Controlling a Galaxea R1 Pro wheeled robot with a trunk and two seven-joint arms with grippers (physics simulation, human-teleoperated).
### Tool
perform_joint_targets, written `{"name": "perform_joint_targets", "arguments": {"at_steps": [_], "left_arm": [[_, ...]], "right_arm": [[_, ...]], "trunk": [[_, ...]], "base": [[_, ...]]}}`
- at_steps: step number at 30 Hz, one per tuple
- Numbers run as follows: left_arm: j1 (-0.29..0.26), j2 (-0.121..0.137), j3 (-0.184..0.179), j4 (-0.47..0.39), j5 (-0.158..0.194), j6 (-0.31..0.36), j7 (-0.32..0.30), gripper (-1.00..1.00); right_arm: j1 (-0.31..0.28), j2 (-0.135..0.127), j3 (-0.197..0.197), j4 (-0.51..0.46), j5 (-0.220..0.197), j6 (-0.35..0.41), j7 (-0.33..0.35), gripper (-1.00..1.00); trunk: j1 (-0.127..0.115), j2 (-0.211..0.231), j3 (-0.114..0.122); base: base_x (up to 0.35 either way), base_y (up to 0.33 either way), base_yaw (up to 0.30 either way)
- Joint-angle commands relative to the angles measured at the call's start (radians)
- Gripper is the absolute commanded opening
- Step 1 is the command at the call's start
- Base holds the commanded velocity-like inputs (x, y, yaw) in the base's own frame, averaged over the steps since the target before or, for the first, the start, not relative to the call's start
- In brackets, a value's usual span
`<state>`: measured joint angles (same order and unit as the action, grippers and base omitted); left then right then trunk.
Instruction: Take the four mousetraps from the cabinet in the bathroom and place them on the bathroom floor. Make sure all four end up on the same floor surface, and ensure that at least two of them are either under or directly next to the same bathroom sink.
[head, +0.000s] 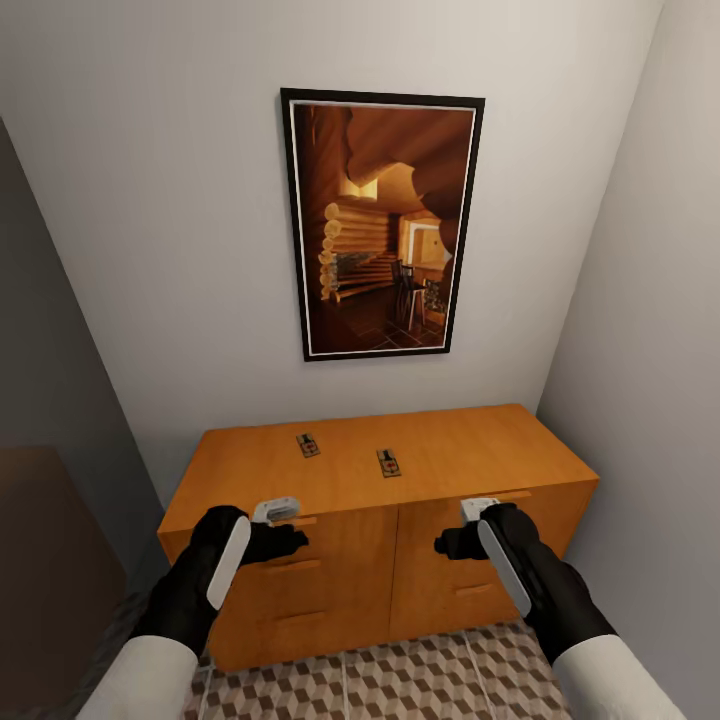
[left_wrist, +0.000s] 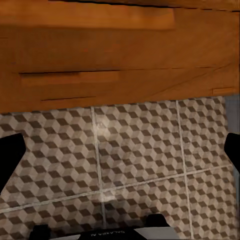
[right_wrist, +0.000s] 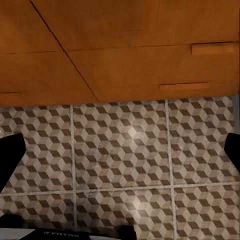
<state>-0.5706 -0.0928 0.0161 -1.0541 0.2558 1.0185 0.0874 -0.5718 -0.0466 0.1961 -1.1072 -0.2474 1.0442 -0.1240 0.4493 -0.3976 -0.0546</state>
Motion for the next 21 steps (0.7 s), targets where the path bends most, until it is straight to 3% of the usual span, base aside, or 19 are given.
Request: {"name": "perform_joint_targets", "arguments": {"at_steps": [1,11,18,19,21], "left_arm": [[-0.021,-0.007,-0.001,0.006,0.010,0.004,0.009,1.00],[-0.141,-0.019,-0.025,0.064,0.010,0.007,0.009,1.00],[-0.280,-0.021,-0.028,0.170,0.010,0.015,0.009,1.00],[-0.321,-0.021,-0.028,0.202,0.011,0.015,0.009,1.00],[-0.341,-0.021,-0.028,0.217,0.011,0.015,0.009,1.00]], "right_arm": [[-0.020,-0.001,-0.008,-0.002,-0.011,0.003,-0.010,1.00],[-0.114,-0.001,-0.045,0.004,-0.008,0.003,-0.011,1.00],[-0.228,0.000,-0.050,0.076,-0.007,0.003,-0.018,1.00],[-0.258,0.000,-0.050,0.105,-0.007,0.003,-0.019,1.00],[-0.274,0.000,-0.050,0.120,-0.007,0.003,-0.020,1.00]], "trunk": [[0.001,-0.002,-0.003],[0.001,-0.002,-0.003],[0.001,-0.002,-0.003],[0.001,-0.002,-0.003],[0.001,-0.002,-0.003]], "base": [[0.000,0.000,0.000],[0.000,0.000,0.000],[0.000,0.000,0.000],[0.000,0.000,0.000],[0.000,0.000,0.000]]}}
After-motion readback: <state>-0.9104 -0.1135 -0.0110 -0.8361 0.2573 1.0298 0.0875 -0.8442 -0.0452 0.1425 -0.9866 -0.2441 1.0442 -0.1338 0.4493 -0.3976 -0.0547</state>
